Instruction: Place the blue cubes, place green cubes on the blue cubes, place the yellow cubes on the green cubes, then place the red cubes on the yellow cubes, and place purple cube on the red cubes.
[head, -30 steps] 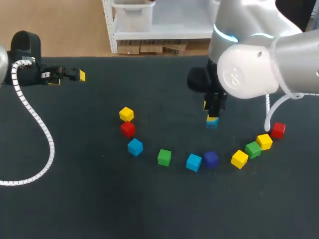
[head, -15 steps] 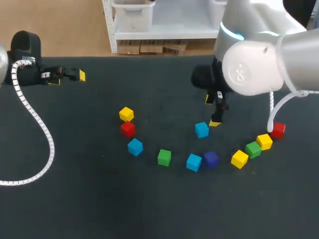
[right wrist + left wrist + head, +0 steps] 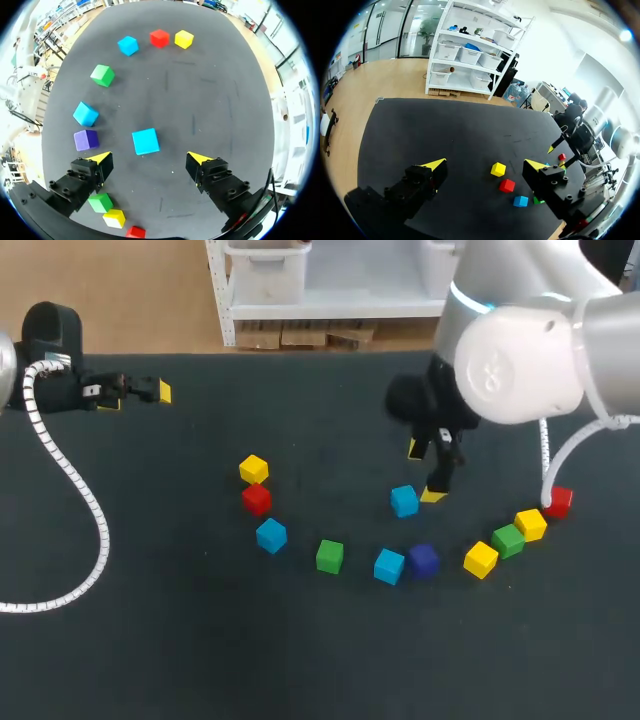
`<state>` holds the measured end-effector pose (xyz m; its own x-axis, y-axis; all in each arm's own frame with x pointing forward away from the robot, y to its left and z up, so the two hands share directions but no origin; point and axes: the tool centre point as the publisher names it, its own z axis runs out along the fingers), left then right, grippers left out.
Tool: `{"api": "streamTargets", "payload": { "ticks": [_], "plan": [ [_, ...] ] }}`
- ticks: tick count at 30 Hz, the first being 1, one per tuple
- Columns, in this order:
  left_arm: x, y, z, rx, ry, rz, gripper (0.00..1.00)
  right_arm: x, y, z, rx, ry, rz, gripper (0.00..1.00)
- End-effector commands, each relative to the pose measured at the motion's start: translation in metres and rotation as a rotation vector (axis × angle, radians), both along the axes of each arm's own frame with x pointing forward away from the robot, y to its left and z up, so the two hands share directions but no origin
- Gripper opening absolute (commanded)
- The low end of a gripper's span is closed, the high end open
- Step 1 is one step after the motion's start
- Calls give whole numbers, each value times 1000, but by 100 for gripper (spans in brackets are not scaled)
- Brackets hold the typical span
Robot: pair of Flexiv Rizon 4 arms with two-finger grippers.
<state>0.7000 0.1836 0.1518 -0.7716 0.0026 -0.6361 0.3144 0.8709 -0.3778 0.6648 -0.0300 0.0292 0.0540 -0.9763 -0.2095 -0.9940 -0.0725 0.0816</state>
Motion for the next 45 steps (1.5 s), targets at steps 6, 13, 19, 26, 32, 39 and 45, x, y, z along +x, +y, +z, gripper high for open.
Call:
{"api": "streamTargets", "payload": {
  "ticks": [6,13,19,26,32,39,45],
  "plan": [
    [-1,1,-1,-7,-6,-4,100,-22,10,-9,-6,-63,56,78],
    [-1,1,-1,-7,-6,-4,100,-30,13,-24,-40,-107,120,44],
    [-1,1,-1,-7,-6,-4,100,-28,13,-30,-58,-163,143,42],
    [-1,1,-1,-7,-6,-4,100,-21,13,-20,-36,-184,128,100],
    [-1,1,-1,-7,-6,-4,100,-14,14,-17,-44,-193,132,100],
    [-1,1,-1,-7,-6,-4,100,-4,20,-26,-62,-181,149,100],
    [-1,1,-1,-7,-6,-4,100,7,24,-32,-75,-191,160,100]
  ]
}}
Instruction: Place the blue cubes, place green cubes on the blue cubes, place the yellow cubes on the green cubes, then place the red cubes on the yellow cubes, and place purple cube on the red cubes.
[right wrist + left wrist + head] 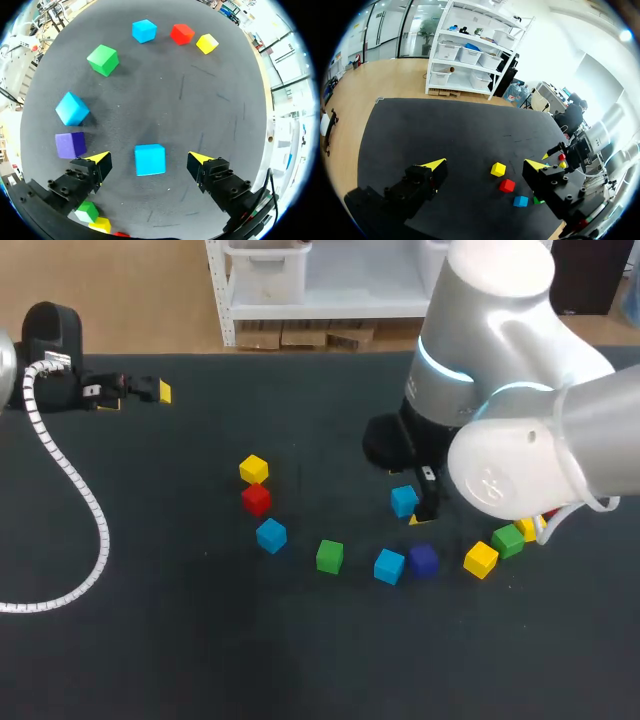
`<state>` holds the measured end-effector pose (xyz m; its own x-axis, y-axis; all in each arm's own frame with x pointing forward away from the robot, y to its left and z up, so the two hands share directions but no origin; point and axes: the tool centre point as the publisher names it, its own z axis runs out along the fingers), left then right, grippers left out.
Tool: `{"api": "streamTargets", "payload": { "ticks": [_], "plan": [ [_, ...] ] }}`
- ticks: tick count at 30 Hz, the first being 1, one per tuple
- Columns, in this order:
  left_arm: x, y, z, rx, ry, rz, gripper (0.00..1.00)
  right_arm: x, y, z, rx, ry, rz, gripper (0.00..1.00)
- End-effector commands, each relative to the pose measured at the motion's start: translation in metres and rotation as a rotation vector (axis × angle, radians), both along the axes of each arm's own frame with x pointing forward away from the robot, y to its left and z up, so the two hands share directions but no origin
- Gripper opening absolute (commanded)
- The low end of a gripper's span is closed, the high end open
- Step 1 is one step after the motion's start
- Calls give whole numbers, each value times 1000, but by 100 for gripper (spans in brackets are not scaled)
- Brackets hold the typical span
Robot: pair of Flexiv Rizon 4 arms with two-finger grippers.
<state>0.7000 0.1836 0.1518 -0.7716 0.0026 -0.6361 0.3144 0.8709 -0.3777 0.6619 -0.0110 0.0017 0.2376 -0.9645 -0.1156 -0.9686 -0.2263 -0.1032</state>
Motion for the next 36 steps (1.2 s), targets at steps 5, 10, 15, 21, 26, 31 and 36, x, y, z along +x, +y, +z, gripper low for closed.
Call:
{"api": "streamTargets", "payload": {
  "ticks": [5,10,15,21,26,31,36],
  "plan": [
    [-1,2,-1,-7,-6,-4,100,16,2,-7,-25,6,9,82],
    [-1,2,-1,-7,-6,-4,100,17,-1,-7,-32,13,9,31],
    [-1,2,-1,-7,-6,-4,100,19,-4,-7,-27,38,-28,13],
    [-1,2,-1,-7,-6,-4,100,17,-7,-7,-32,85,-87,0],
    [-1,2,-1,-7,-6,-4,100,21,-4,-6,-51,107,-166,0],
    [-1,2,-1,-7,-6,-4,100,27,0,-8,-61,109,-201,0],
    [-1,2,-1,-7,-6,-4,100,35,1,-8,-69,99,-229,0]
  ]
}}
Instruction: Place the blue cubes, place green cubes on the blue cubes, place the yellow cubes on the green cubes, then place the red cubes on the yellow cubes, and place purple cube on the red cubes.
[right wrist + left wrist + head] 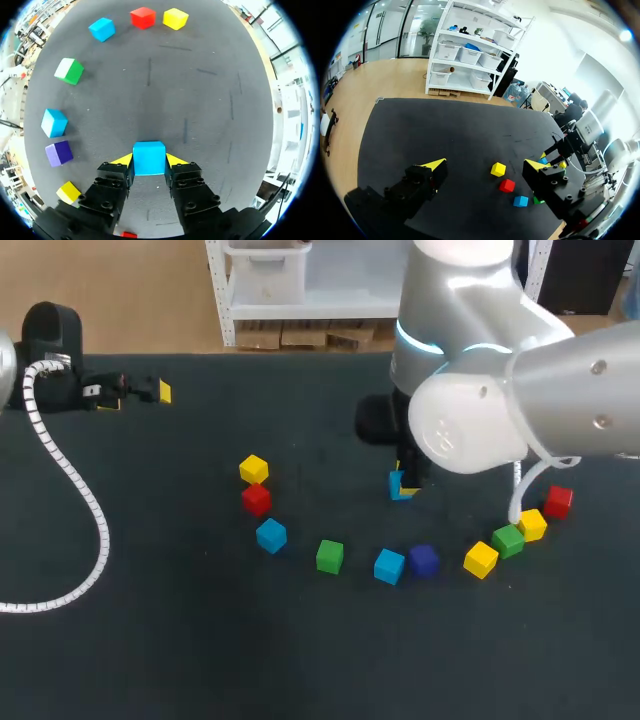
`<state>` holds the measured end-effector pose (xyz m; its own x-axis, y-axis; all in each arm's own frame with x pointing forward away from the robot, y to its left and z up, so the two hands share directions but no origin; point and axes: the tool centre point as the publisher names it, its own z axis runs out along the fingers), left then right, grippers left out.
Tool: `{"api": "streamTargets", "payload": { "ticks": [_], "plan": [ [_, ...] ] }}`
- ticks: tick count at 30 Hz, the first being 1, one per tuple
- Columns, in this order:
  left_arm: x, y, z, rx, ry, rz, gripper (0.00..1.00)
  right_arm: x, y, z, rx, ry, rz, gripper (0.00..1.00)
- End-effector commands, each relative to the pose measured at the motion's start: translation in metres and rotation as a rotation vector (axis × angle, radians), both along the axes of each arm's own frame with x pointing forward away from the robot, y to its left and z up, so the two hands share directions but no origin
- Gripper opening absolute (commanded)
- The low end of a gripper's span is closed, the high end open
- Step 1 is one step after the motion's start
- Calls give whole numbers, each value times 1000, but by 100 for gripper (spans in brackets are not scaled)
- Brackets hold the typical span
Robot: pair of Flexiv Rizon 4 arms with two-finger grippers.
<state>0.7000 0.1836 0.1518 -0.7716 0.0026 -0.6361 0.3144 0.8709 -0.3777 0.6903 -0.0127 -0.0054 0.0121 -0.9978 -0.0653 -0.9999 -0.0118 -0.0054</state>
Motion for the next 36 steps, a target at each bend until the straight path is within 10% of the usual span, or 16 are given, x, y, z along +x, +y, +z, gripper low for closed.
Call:
{"api": "streamTargets", "payload": {
  "ticks": [1,15,20,21,22,36],
  "plan": [
    [-1,2,-1,-7,-6,-4,100,8,3,-1,-6,7,-13,0],
    [-1,2,-1,-7,-6,-4,100,13,-1,-2,12,25,-48,1],
    [-1,2,-1,-7,-6,-4,100,13,-2,-2,15,21,-56,31],
    [-1,2,-1,-7,-6,-4,100,13,-2,-2,15,21,-57,47],
    [-1,2,-1,-7,-6,-4,100,13,-3,-2,15,20,-58,100],
    [-1,2,-1,-7,-6,-4,100,18,-11,22,36,8,-262,100]
  ]
}}
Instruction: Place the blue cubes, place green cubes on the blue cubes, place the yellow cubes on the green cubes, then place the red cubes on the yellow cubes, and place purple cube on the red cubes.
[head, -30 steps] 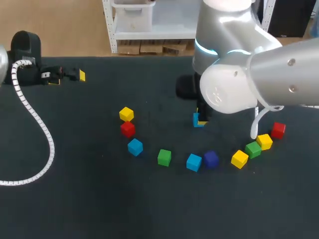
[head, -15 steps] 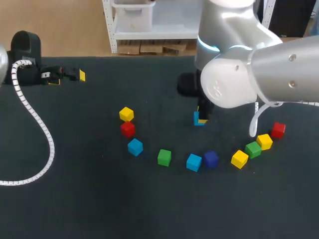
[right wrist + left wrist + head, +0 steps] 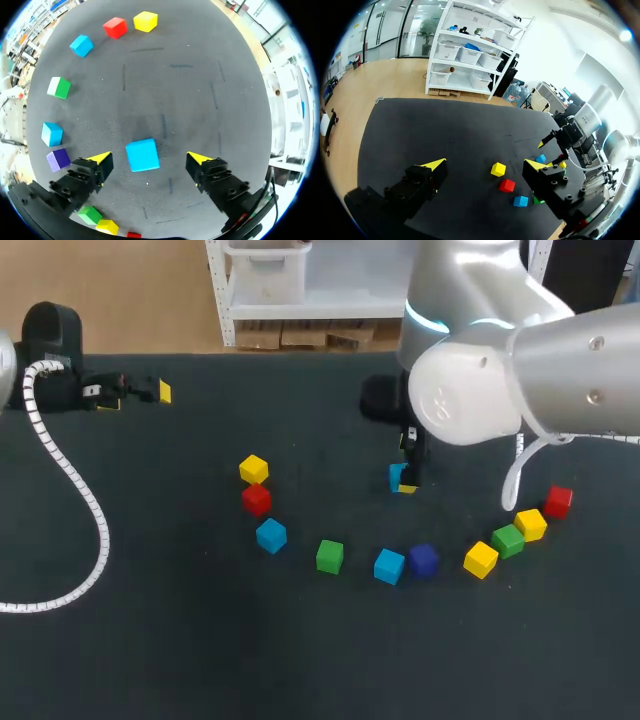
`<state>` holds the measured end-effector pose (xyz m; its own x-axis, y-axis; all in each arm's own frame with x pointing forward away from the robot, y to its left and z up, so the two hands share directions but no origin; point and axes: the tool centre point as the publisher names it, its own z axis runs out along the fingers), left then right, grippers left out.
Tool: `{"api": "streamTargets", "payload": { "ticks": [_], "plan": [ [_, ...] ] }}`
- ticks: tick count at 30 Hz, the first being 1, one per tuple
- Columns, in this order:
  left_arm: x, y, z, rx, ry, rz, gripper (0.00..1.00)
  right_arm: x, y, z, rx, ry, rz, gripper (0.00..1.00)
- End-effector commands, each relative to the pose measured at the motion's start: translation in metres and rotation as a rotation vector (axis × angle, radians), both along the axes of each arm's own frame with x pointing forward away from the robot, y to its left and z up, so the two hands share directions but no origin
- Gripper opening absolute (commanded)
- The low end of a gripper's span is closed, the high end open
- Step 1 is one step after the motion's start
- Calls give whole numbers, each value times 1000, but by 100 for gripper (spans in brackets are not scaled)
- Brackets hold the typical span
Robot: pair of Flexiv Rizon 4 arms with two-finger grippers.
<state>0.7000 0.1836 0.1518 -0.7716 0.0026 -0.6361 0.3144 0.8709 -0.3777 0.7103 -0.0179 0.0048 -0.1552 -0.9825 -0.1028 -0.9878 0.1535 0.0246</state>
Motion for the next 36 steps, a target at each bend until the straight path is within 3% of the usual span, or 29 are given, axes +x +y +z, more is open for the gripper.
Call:
{"api": "streamTargets", "payload": {
  "ticks": [1,8,15,36],
  "plan": [
    [-1,2,-1,-7,-6,-4,100,-2,-7,15,-6,-34,-130,100],
    [-1,2,-1,-7,-6,-4,100,-18,-17,41,64,-9,-268,100],
    [-1,2,-1,-7,-6,-4,100,-45,-14,53,77,-4,-280,100],
    [-1,2,-1,-7,-6,-4,100,-132,18,33,83,42,-244,100]
  ]
}}
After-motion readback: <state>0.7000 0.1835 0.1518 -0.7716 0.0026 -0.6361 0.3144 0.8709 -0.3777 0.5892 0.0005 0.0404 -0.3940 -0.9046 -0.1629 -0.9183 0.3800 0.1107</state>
